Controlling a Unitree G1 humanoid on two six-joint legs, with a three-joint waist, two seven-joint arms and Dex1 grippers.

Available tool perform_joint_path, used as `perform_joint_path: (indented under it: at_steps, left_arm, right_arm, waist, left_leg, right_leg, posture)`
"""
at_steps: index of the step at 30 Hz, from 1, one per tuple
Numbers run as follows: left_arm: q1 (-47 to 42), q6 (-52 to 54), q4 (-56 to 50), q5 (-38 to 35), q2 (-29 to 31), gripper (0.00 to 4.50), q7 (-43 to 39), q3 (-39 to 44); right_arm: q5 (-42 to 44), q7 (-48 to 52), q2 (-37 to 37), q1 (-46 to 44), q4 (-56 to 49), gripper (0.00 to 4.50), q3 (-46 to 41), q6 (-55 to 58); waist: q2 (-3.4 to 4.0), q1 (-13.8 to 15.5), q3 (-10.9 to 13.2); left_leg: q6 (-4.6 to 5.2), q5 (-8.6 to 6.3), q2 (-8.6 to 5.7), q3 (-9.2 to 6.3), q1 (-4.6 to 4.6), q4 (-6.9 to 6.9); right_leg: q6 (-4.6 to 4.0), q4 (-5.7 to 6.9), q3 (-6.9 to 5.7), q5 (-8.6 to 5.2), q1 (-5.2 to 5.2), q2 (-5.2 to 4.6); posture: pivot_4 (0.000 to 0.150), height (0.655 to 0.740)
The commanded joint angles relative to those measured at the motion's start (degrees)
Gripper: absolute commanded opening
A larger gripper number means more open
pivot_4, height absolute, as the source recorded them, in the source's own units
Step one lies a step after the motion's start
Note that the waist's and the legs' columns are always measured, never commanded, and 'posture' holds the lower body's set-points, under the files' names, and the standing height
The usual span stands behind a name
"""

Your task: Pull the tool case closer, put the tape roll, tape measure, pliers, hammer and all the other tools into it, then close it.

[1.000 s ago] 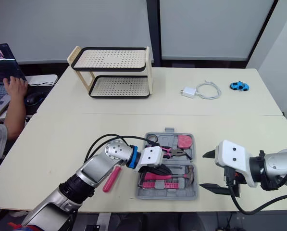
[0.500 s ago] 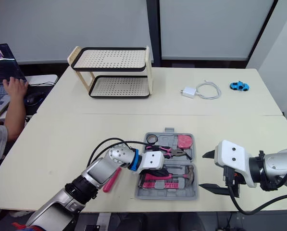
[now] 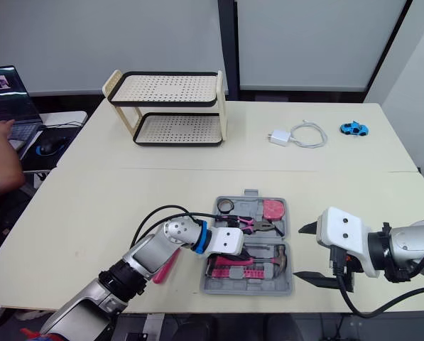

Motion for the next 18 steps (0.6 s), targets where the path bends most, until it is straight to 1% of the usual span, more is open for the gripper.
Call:
perform_joint_path:
  at_steps: [1,5,9,12,15,18]
  left_arm:
    - [1.8,1.2,3.2,3.9,0.5,0.05,1.4,-2.0]
    - [1.5,1.3,2.7,2.4,-0.4,0.05,1.4,-1.1]
    - [1.2,2.8,0.2,-1.4,-1.3,0.05,0.1,1.8]
    - [0.5,6.3,-4.0,-5.5,-1.0,0.05,-1.3,5.1]
    - [-0.3,11.3,-9.8,-10.3,0.9,0.05,-3.0,9.4]
    - [-1.2,17.7,-14.9,-15.9,2.9,0.05,-2.4,15.9]
  right_arm:
    - [0.7,-0.5,-0.1,0.1,-1.8,4.50,-2.0,0.2]
    - [0.4,-0.6,0.1,0.2,-1.6,4.50,-2.1,-0.1]
    - [0.2,-0.7,0.3,-0.2,-1.1,4.50,-1.9,-0.7]
    - [0.0,-0.8,0.6,-0.6,-0.5,4.50,-1.8,-1.3]
    - [0.0,-1.2,1.0,-0.9,-0.2,4.50,-2.0,-1.7]
    - [-0.1,-2.2,2.0,-1.4,-0.2,4.50,-2.6,-1.9]
  waist:
    - [0.00,0.0,-0.1]
    - [0.02,0.0,-0.2]
    - [0.02,0.0,-0.2]
    - [0.01,0.0,-0.1]
    - [-0.03,-0.1,-0.1]
    - [-0.03,-0.2,-0.1]
  left_leg:
    - [0.01,-0.01,0.00,0.02,0.20,-0.11]
    - [0.02,-0.01,0.04,0.01,0.22,-0.13]
    - [0.02,-0.01,0.04,0.01,0.20,-0.13]
    - [0.01,-0.01,0.04,0.01,0.15,-0.14]
    - [0.01,-0.01,0.09,0.02,0.08,-0.16]
    - [0.01,-0.01,0.12,0.01,0.08,-0.19]
  right_leg:
    - [0.01,-0.08,0.01,0.00,0.18,0.00]
    - [0.01,-0.10,0.02,-0.01,0.19,0.00]
    - [0.02,-0.10,0.03,-0.01,0.17,-0.01]
    - [0.02,-0.10,0.03,-0.01,0.10,0.01]
    - [0.01,-0.09,0.04,-0.01,0.01,0.02]
    - [0.01,-0.09,0.05,-0.01,0.00,0.02]
  posture:
    - [0.150,0.7400]
    - [0.150,0.7400]
    - [0.150,0.7400]
    - [0.150,0.7400]
    - [0.150,0.7400]
    - [0.150,0.7400]
